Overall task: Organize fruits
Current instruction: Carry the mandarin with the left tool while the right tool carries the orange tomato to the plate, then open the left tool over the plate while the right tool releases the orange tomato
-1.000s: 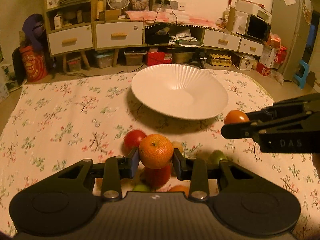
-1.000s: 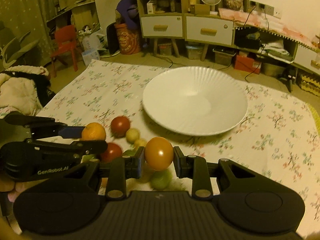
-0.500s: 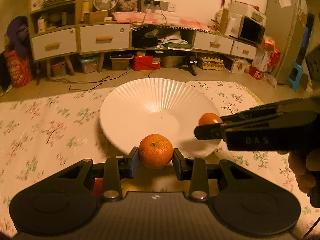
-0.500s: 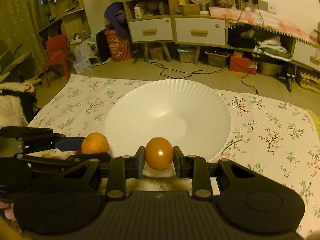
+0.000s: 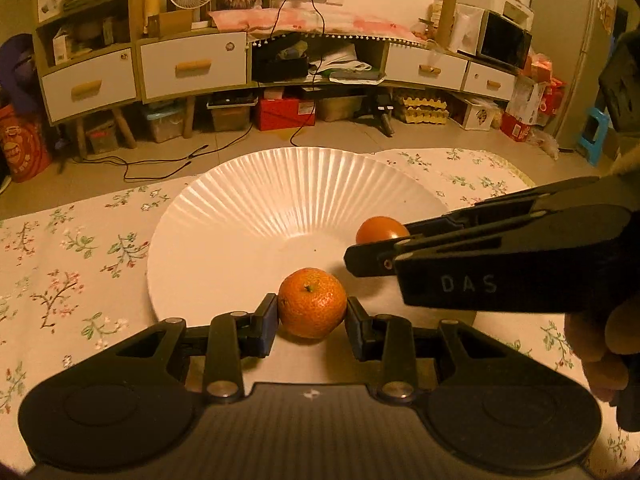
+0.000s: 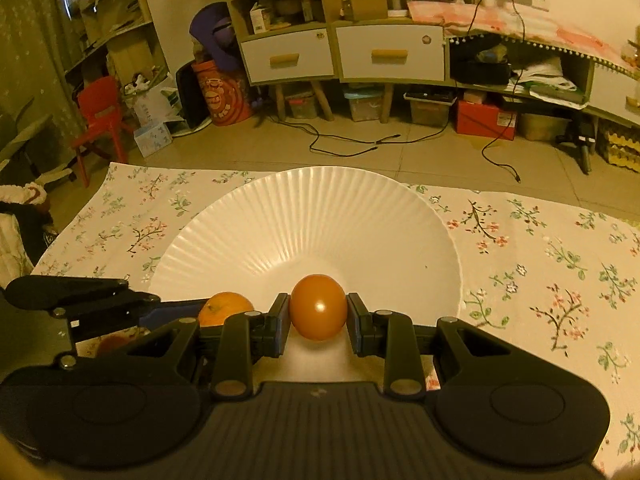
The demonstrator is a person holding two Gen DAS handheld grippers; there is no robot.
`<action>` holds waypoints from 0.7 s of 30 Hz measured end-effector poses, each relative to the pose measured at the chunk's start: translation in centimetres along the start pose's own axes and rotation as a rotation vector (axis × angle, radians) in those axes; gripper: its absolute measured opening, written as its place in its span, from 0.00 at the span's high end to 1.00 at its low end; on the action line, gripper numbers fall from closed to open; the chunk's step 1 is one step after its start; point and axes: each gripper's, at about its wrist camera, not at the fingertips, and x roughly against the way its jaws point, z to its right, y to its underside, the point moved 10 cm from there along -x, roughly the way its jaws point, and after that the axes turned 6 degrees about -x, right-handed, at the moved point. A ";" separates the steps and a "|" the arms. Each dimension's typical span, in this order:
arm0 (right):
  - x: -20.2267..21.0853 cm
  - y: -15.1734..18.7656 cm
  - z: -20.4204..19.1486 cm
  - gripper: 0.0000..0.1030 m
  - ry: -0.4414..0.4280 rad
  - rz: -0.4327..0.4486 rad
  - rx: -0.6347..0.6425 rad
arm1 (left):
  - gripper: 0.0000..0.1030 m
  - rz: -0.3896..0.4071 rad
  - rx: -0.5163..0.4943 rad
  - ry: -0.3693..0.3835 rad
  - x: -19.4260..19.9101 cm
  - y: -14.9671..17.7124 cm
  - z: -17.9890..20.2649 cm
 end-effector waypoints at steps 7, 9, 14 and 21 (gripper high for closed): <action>-0.6 -0.4 0.9 0.74 0.011 -0.002 -0.028 | 0.58 -0.008 -0.039 -0.014 -0.7 -0.5 0.3; -0.8 -0.3 0.9 0.74 0.016 -0.009 -0.028 | 0.58 -0.009 -0.042 -0.016 -0.9 -0.6 0.2; -0.8 -0.3 0.9 0.74 0.025 -0.012 -0.021 | 0.58 -0.012 -0.052 -0.019 -1.0 -0.8 0.3; -0.4 -0.4 0.9 0.67 0.030 -0.005 -0.025 | 0.52 -0.015 -0.072 -0.026 -0.8 -1.0 0.3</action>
